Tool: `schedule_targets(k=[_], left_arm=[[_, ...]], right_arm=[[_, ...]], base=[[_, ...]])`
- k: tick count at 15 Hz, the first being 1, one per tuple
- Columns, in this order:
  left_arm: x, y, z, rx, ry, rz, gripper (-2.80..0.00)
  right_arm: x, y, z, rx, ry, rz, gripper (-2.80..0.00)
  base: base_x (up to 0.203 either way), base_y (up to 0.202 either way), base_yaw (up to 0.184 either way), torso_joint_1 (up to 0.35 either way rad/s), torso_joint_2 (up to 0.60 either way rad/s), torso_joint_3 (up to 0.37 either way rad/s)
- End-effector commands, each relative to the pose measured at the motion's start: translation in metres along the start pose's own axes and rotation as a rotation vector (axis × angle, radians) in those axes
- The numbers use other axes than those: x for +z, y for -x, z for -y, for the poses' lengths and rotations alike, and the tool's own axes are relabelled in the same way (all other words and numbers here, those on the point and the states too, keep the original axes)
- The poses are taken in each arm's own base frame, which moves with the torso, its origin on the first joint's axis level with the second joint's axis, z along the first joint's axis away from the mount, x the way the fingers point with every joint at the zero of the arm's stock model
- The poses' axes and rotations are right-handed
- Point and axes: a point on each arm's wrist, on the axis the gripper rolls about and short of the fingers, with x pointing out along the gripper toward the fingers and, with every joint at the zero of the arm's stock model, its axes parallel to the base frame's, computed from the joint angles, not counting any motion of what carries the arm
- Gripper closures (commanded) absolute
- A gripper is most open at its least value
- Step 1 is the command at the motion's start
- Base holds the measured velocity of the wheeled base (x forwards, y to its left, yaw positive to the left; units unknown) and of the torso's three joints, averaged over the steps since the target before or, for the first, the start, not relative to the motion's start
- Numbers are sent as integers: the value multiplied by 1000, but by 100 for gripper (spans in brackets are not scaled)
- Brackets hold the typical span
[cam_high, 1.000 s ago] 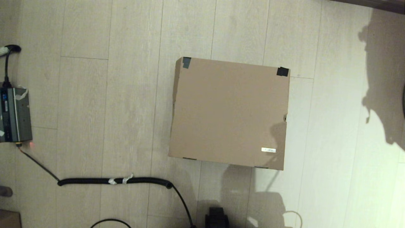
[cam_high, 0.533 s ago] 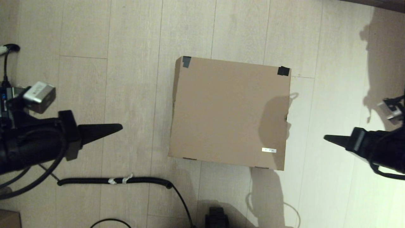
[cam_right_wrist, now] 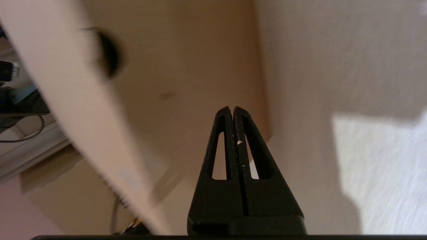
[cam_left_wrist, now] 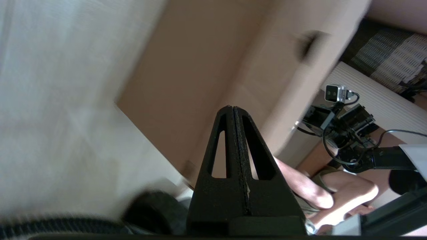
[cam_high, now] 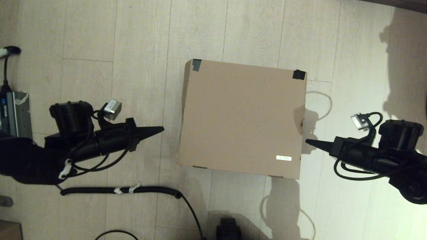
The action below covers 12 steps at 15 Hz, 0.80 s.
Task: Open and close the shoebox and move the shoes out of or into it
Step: Open the shoe box
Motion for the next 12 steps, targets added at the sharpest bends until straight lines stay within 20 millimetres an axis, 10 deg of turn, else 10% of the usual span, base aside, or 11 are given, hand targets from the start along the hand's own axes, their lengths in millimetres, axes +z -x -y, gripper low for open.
schedule_targets(k=[1, 12], left_arm=[[-8, -20, -30, 3, 26, -25, 0], [-13, -54, -36, -31, 22, -58, 0]], right_arm=[[-12, -9, 18, -13, -31, -27, 0], [-19, -24, 5, 137, -122, -96, 0]], base=[[0, 0, 0, 0, 0, 0], [0, 0, 0, 0, 0, 0]])
